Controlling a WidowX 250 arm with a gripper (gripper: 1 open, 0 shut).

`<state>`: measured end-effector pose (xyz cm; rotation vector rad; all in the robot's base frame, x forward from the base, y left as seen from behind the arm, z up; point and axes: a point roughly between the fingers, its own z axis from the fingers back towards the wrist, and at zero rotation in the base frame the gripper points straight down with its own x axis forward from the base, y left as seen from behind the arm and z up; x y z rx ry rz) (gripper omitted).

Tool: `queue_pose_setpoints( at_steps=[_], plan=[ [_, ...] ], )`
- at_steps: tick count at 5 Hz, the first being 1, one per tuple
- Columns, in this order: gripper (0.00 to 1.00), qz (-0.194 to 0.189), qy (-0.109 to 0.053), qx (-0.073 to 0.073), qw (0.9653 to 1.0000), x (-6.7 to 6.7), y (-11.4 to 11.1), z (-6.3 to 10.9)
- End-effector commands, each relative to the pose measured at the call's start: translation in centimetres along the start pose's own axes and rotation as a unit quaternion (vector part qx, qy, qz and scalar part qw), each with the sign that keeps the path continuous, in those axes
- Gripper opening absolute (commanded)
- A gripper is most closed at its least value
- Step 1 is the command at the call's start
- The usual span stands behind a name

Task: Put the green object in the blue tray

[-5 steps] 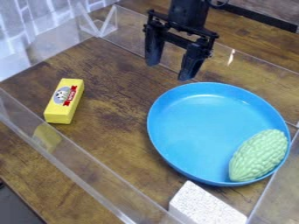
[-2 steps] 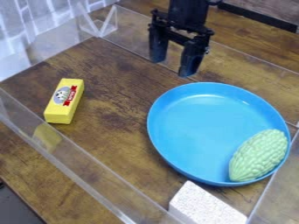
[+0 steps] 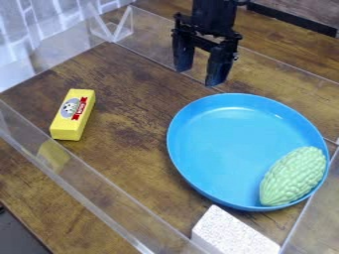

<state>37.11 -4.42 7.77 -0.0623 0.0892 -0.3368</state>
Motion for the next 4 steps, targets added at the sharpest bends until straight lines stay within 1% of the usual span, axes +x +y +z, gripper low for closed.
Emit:
queue_pose_setpoints(
  at_steps=[1,4],
  plan=[
    [1.00,0.004,-0.051,0.005,0.9987,0.9,1.0,2.4],
    [1.00,0.001,-0.078,-0.002,0.9970,1.9,1.8,2.0]
  ],
)
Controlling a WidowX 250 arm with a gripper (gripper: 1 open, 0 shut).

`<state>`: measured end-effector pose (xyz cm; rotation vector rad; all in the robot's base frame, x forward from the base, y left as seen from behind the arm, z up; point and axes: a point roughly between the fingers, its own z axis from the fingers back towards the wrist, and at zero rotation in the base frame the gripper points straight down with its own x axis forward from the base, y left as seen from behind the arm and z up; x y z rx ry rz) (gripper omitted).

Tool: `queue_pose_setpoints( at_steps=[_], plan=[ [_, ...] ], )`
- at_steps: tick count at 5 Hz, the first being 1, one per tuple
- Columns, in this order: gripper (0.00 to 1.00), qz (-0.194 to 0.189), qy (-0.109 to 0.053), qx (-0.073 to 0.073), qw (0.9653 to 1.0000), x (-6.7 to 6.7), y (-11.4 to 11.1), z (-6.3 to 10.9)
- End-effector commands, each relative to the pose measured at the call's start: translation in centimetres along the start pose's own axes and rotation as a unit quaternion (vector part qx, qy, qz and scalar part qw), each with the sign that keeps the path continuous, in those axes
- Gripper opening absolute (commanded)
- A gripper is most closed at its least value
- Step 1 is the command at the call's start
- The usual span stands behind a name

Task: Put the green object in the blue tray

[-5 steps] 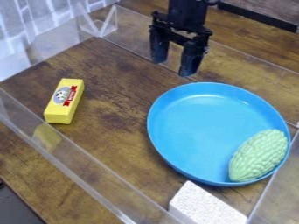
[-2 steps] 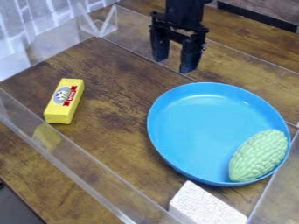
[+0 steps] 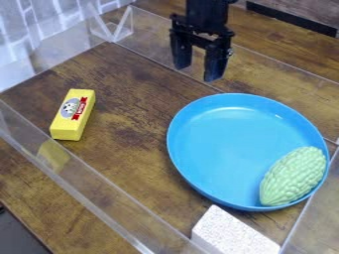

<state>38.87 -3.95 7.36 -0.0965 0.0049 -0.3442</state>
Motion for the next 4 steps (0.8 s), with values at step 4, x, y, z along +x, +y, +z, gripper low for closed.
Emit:
queue_pose_setpoints(
  at_steps=[4],
  plan=[
    [1.00,0.007,-0.065,0.001,0.9979,1.49,1.64,1.75]
  ],
)
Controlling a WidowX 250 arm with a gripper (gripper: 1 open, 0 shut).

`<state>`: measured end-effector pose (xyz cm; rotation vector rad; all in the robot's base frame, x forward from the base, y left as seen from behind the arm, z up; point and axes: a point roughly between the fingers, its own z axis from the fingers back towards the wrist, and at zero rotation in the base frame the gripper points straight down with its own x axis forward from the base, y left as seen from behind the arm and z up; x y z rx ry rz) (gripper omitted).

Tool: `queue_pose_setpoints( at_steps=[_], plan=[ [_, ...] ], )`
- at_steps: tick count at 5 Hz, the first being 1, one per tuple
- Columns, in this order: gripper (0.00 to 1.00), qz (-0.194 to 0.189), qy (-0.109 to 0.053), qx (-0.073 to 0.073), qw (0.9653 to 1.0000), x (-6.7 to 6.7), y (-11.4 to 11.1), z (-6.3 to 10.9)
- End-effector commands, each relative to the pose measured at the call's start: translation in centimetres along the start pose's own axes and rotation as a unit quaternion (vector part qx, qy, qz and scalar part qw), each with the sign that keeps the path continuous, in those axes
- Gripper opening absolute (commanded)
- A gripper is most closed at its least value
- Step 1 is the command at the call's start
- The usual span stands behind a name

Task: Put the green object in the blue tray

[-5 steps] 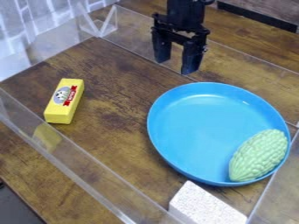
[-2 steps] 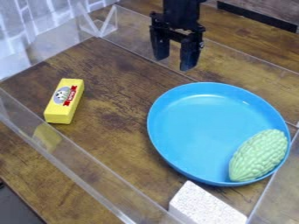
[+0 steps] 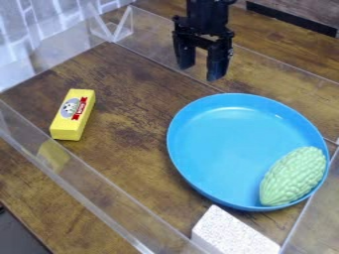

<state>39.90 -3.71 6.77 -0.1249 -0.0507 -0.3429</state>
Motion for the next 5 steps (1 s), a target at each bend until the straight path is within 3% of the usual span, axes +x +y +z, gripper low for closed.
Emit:
queue_pose_setpoints(
  at_steps=[1,5],
  plan=[
    [1.00,0.009,-0.043,0.009,0.9990,0.91,1.22,2.24],
    [1.00,0.004,-0.057,0.002,0.9983,1.35,1.39,1.93]
  ],
)
